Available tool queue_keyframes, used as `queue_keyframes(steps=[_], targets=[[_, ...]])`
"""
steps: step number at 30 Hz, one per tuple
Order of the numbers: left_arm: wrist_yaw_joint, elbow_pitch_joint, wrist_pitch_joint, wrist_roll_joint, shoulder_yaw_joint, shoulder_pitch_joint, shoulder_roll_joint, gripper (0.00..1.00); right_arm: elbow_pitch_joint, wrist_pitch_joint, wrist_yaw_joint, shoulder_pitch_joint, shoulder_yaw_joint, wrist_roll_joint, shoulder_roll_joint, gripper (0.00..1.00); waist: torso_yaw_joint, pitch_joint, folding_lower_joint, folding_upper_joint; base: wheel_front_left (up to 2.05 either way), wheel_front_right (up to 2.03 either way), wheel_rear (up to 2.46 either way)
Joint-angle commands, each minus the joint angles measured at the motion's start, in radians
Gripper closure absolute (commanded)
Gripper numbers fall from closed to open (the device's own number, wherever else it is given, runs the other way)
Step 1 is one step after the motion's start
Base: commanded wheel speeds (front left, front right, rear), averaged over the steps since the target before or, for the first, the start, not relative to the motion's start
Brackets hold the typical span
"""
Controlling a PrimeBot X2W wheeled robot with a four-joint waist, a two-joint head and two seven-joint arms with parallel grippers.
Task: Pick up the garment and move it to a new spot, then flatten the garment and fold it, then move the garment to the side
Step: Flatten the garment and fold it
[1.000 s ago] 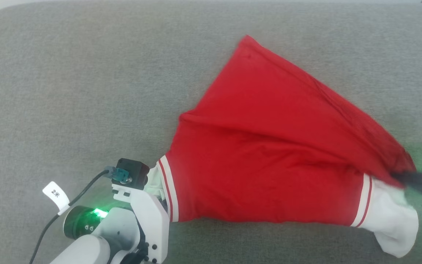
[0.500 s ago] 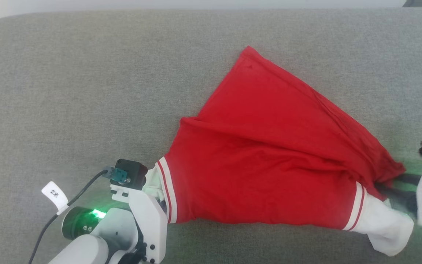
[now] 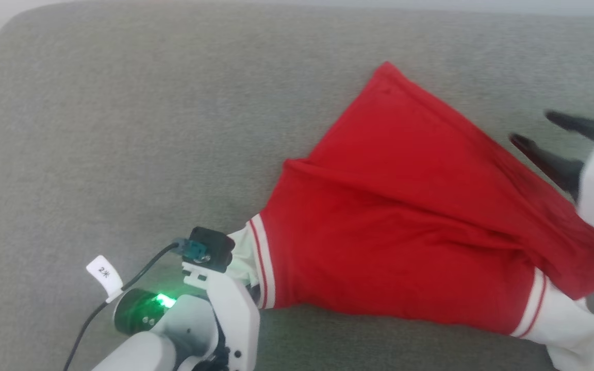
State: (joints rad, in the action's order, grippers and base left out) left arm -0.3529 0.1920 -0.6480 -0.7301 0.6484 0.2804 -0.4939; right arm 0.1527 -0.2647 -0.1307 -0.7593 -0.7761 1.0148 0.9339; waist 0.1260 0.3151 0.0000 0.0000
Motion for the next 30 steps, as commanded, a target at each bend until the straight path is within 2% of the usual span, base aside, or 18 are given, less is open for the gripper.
queue_keyframes(steps=[1,6,12,21,25,29,30], targets=[[0.01,-0.005,0.007,0.005,0.008,0.02,0.015,1.0,0.027,-0.009,0.0,-0.047,0.001,-0.036,-0.038,0.0,0.033,0.017,0.0,0.0,0.0,0.0,0.0],[0.041,-0.038,0.017,0.012,0.041,0.061,0.059,1.0,0.141,-0.016,0.0,-0.166,-0.032,-0.113,-0.152,0.0,0.105,0.047,0.0,0.0,0.0,0.0,0.0],[0.075,-0.078,0.035,0.02,0.075,0.106,0.116,1.0,0.308,-0.031,0.0,-0.302,-0.114,-0.138,-0.231,0.0,0.187,0.087,0.0,0.0,0.0,0.0,0.0],[0.121,-0.146,0.074,0.023,0.113,0.157,0.19,1.0,0.525,-0.125,0.0,-0.42,-0.266,-0.136,-0.252,0.0,0.28,0.143,0.0,0.0,0.0,0.0,0.0],[0.136,-0.175,0.086,0.022,0.123,0.168,0.21,1.0,0.585,-0.171,0.0,-0.402,-0.31,-0.095,-0.261,0.0,0.302,0.158,0.0,0.0,0.0,0.0,0.0],[0.149,-0.21,0.096,0.015,0.126,0.179,0.228,1.0,0.64,-0.285,0.0,-0.344,-0.389,-0.032,-0.265,0.0,0.319,0.167,0.0,0.0,0.0,0.0,0.0],[0.15,-0.219,0.096,0.013,0.126,0.182,0.228,1.0,0.635,-0.325,0.0,-0.325,-0.418,-0.014,-0.264,0.53,0.32,0.167,0.0,0.0,0.0,0.0,0.0]])
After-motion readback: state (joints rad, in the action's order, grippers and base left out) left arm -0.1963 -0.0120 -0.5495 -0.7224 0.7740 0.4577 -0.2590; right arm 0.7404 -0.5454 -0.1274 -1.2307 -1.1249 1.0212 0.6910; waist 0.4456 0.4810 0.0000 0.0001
